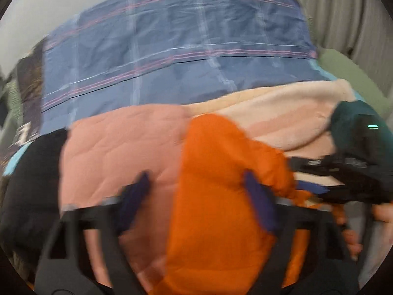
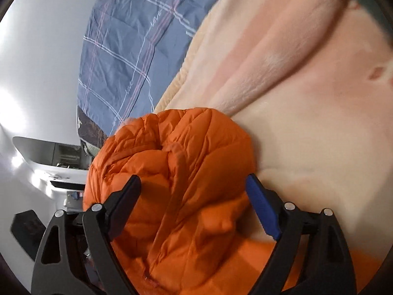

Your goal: Fold large clothes

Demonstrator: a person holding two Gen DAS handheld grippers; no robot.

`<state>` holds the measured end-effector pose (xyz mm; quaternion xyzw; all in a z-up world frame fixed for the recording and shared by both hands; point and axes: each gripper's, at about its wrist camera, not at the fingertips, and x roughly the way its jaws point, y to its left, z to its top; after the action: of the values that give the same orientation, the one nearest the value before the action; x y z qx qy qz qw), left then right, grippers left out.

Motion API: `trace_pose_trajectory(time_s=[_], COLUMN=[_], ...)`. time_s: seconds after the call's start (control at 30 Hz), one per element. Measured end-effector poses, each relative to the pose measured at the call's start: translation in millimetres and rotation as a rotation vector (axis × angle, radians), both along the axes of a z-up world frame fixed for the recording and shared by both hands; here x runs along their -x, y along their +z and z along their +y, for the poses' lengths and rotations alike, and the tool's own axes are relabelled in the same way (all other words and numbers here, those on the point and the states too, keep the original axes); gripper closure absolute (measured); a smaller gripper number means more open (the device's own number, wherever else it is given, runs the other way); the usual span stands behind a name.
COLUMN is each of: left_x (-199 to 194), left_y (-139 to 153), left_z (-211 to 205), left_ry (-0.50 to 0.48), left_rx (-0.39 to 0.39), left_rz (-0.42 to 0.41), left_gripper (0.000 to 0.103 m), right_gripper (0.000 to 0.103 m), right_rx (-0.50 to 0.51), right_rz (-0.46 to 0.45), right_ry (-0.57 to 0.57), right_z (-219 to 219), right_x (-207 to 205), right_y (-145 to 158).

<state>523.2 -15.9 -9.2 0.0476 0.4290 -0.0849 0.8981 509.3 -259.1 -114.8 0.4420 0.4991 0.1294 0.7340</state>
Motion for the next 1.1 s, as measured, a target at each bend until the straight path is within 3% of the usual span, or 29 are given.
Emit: trace_pose_trajectory(time_s=[0.03, 0.07, 0.1, 0.13, 0.2, 0.3, 0.4, 0.53, 0.6, 0.63, 0.67, 0.73, 0.77, 0.83, 0.93, 0.97, 1.03, 1.07, 1.1], left_x=[-3, -4, 0, 3, 15, 48, 82, 111, 123, 122, 118, 106, 99, 81, 41, 31, 11, 7, 8], left_y=[-1, -1, 0, 1, 7, 31, 53, 68, 69, 66, 63, 56, 52, 42, 20, 14, 1, -3, -6], left_z=[-1, -2, -2, -3, 0, 11, 17, 23, 17, 14, 14, 17, 20, 24, 22, 20, 3, -4, -9], left_ry=[-0.02, -0.032, -0.035, -0.04, -0.056, -0.118, -0.163, -0.185, -0.219, -0.21, -0.184, -0.118, -0.048, 0.02, 0.079, 0.083, 0.013, -0.026, -0.05], left_rx=[0.024, 0.046, 0.047, 0.045, 0.071, 0.173, 0.158, 0.198, 0.178, 0.135, 0.117, 0.114, 0.094, 0.097, 0.121, 0.107, 0.104, 0.102, 0.092], left_rz=[0.006, -0.001, -0.026, -0.047, -0.102, -0.201, -0.273, -0.279, -0.275, -0.259, -0.234, -0.193, -0.202, -0.185, -0.087, -0.071, -0.03, -0.015, -0.029], left_gripper=[0.073, 0.08, 0.088, 0.09, 0.094, 0.095, 0.095, 0.099, 0.099, 0.099, 0.096, 0.048, 0.018, 0.017, 0.017, 0.021, 0.075, 0.096, 0.097], right_gripper=[0.024, 0.052, 0.069, 0.092, 0.103, 0.103, 0.103, 0.098, 0.084, 0.071, 0.068, 0.066, 0.061, 0.051, 0.048, 0.047, 0.047, 0.047, 0.047], right_rx=[-0.012, -0.01, -0.006, 0.018, 0.059, 0.039, 0.139, 0.182, 0.209, 0.235, 0.254, 0.287, 0.319, 0.352, 0.326, 0.317, 0.312, 0.312, 0.314], right_rz=[-0.007, -0.03, -0.069, -0.125, -0.268, -0.457, -0.563, -0.496, -0.473, -0.45, -0.42, -0.368, -0.333, -0.269, -0.211, -0.202, -0.187, -0.182, -0.183], right_ry=[-0.007, -0.02, -0.028, -0.018, -0.011, 0.049, 0.155, 0.133, 0.121, 0.114, 0.098, 0.091, 0.091, 0.081, 0.05, 0.04, 0.032, 0.036, 0.041], right_z=[2, 1, 2, 3, 4, 6, 14, 5, 1, -1, -3, -3, -2, 0, -4, -4, -3, -2, -1], right_x=[-3, -3, -4, -4, 8, 39, 70, 88, 94, 97, 99, 99, 96, 92, 81, 76, 65, 63, 65], right_y=[-4, -4, -2, 6, 32, 82, 127, 139, 134, 129, 124, 114, 108, 92, 69, 61, 49, 44, 41])
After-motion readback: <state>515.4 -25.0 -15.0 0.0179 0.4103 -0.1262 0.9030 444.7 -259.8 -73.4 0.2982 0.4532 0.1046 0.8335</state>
